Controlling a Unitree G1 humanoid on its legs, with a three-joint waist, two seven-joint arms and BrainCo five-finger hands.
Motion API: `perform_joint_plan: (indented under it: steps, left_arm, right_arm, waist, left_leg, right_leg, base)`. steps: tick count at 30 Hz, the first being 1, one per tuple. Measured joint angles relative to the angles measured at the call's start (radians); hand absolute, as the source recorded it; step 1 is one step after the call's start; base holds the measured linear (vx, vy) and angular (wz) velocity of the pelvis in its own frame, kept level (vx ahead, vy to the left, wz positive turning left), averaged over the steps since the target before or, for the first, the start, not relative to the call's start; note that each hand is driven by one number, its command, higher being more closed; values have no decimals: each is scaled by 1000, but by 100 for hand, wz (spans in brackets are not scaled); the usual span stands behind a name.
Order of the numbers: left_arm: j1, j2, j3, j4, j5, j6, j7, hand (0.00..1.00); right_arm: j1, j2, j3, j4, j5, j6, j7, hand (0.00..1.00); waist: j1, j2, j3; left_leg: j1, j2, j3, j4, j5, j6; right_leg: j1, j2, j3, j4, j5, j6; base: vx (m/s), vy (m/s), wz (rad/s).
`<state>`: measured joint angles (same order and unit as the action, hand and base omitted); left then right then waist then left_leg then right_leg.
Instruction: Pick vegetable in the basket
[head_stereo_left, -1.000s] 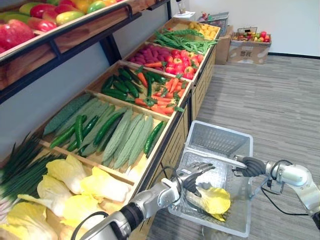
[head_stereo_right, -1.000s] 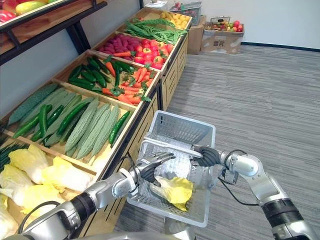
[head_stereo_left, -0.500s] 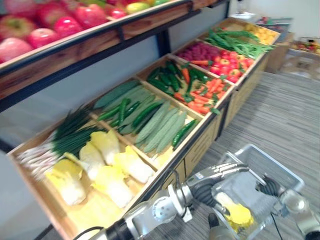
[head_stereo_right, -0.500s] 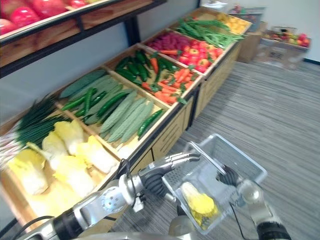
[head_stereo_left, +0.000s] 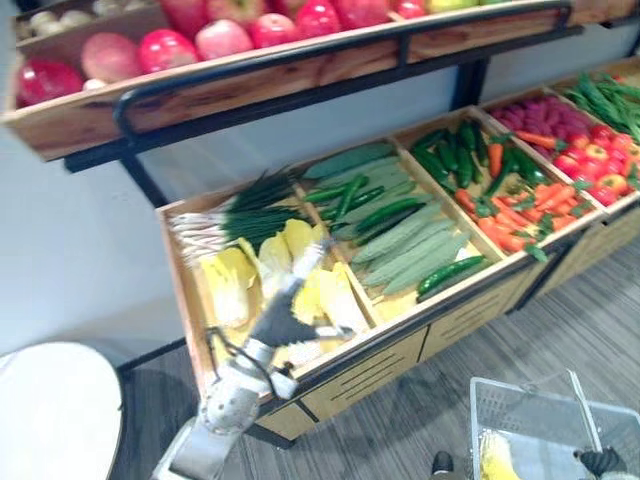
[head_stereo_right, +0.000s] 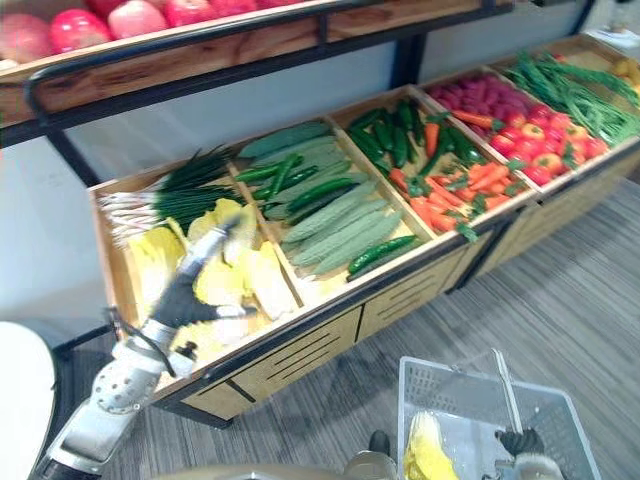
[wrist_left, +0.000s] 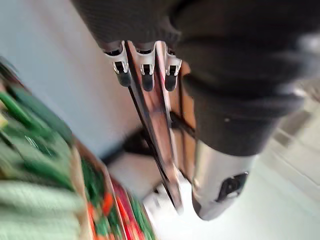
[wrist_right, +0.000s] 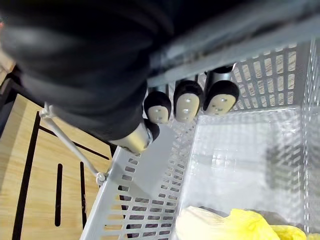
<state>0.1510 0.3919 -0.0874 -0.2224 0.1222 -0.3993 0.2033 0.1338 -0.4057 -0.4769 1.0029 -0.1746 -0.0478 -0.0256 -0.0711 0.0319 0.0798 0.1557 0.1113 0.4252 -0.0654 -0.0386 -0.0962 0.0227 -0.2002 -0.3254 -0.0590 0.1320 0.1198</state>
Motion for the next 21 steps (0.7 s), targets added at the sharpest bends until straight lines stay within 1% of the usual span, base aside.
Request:
perform_joint_plan:
  steps: [1, 2, 3, 4, 5, 7, 8, 10, 11, 12, 13, 14, 15, 16, 18, 19, 20, 21]
  left_arm:
    - [9, -16, 47, 37, 0, 9, 53, 0]
    - [21, -42, 111, 92, -2, 22, 107, 0]
    - [26, -66, 153, 134, -25, 37, 151, 0]
    - [38, -107, 219, 202, -42, 53, 217, 0]
    - [42, -125, 252, 237, -42, 61, 242, 0]
    - [68, -176, 331, 375, -42, 62, 370, 0]
    - [76, -187, 347, 404, -42, 63, 399, 0]
    - [95, -225, 424, 550, -45, 62, 498, 0]
    - [96, -231, 445, 597, -60, 61, 513, 0]
    - [98, -240, 477, 685, -104, 63, 538, 0]
    - [98, -245, 490, 727, -125, 63, 543, 0]
    - [99, -253, 507, 796, -167, 75, 548, 0]
    - [99, -265, 522, 854, -189, 97, 549, 0]
    - [100, -271, 526, 880, -187, 109, 547, 0]
    - [110, -283, 514, 954, -172, 162, 517, 0]
    - [110, -284, 511, 985, -168, 192, 477, 0]
    - [109, -284, 501, 1027, -171, 218, 422, 0]
    - [110, -283, 493, 1053, -189, 230, 362, 0]
  right_arm:
    - [7, 14, -13, 0, 12, 1, -15, 100]
    - [12, 36, -32, 1, 27, 2, -32, 100]
    - [17, 49, -38, 2, 28, 4, -43, 100]
    - [18, 69, -38, 2, 38, 13, -57, 100]
    - [17, 83, -45, 2, 45, 16, -60, 100]
    - [24, 137, -69, 2, 77, 28, -91, 100]
    - [27, 146, -70, 2, 77, 28, -98, 100]
    - [29, 167, -76, 2, 77, 38, -104, 100]
    - [27, 170, -76, 2, 77, 38, -103, 100]
    - [25, 177, -76, 2, 77, 39, -103, 100]
    - [24, 181, -76, 2, 77, 40, -102, 100]
    - [24, 187, -76, 2, 76, 41, -98, 100]
    - [23, 193, -76, 2, 76, 43, -97, 100]
    - [24, 196, -76, 2, 76, 43, -97, 100]
    - [20, 206, -75, 3, 75, 43, -96, 100]
    - [19, 209, -74, 4, 75, 43, -96, 100]
    - [15, 209, -67, 6, 75, 42, -95, 100]
    - [14, 209, -65, 9, 74, 41, -91, 100]
  waist:
    - [5, -4, -6]
    - [17, -10, -18]
    - [25, -15, -20]
    - [30, -19, -21]
    - [30, -23, -21]
    - [39, -32, -27]
    - [43, -34, -28]
    - [51, -39, -31]
    - [51, -39, -32]
    - [50, -40, -33]
    - [50, -40, -33]
    - [51, -40, -33]
    - [51, -41, -33]
    - [51, -42, -32]
    - [51, -43, -33]
    - [52, -44, -34]
    - [50, -44, -34]
    - [50, -43, -34]
  left_leg:
    - [-5, 1, -16, 1, 1, 1]
    - [-14, 3, -30, 4, 2, 2]
    - [-14, 4, -31, 5, 2, 3]
    - [-15, 4, -40, 7, 3, 4]
    - [-15, 3, -51, 7, 4, 5]
    - [-14, 3, -72, 9, 5, 5]
    - [-14, 3, -75, 9, 5, 5]
    - [-13, 2, -80, 10, 5, 5]
    - [-13, 2, -80, 10, 5, 5]
    - [-12, 2, -80, 11, 5, 5]
    - [-11, 2, -81, 12, 5, 5]
    - [-10, 2, -82, 13, 5, 5]
    - [-5, 2, -85, 13, 5, 5]
    - [-1, 2, -85, 12, 5, 5]
    - [6, 1, -85, 12, 4, 4]
    - [6, 1, -85, 12, 4, 4]
    - [6, 0, -84, 12, 4, 4]
    - [6, 0, -83, 12, 3, 3]
  right_leg:
    - [5, 0, -12, 0, -2, -3]
    - [6, 0, -25, 0, -6, -9]
    - [8, 0, -27, 0, -7, -10]
    - [14, -1, -36, -1, -10, -11]
    - [20, -2, -44, -1, -13, -11]
    - [33, -4, -61, -2, -24, -14]
    - [36, -4, -64, -4, -25, -13]
    - [38, -5, -67, -8, -25, -13]
    - [39, -5, -67, -9, -25, -13]
    - [40, -5, -67, -9, -25, -13]
    - [41, -5, -68, -10, -25, -13]
    - [44, -5, -69, -11, -24, -13]
    - [52, -4, -73, -15, -23, -11]
    - [54, -4, -74, -17, -23, -11]
    - [67, -3, -74, -24, -23, -10]
    - [69, -3, -74, -32, -22, -9]
    - [69, -3, -72, -34, -21, -8]
    - [69, -3, -70, -35, -21, -7]
  base:
    - [-11, -45, 44]
    - [-9, -41, 32]
    - [-20, -43, 22]
    - [-16, -33, 16]
    - [-26, -30, 28]
    - [-17, -28, 26]
    - [-19, -21, 14]
    - [-16, -13, 7]
    - [0, 0, 0]
    - [0, 0, 0]
    - [0, 0, 0]
    - [-3, -11, 5]
    - [-9, -12, 5]
    - [-15, -7, 3]
    - [0, 0, 0]
    - [0, 0, 0]
    - [0, 0, 0]
    - [0, 0, 0]
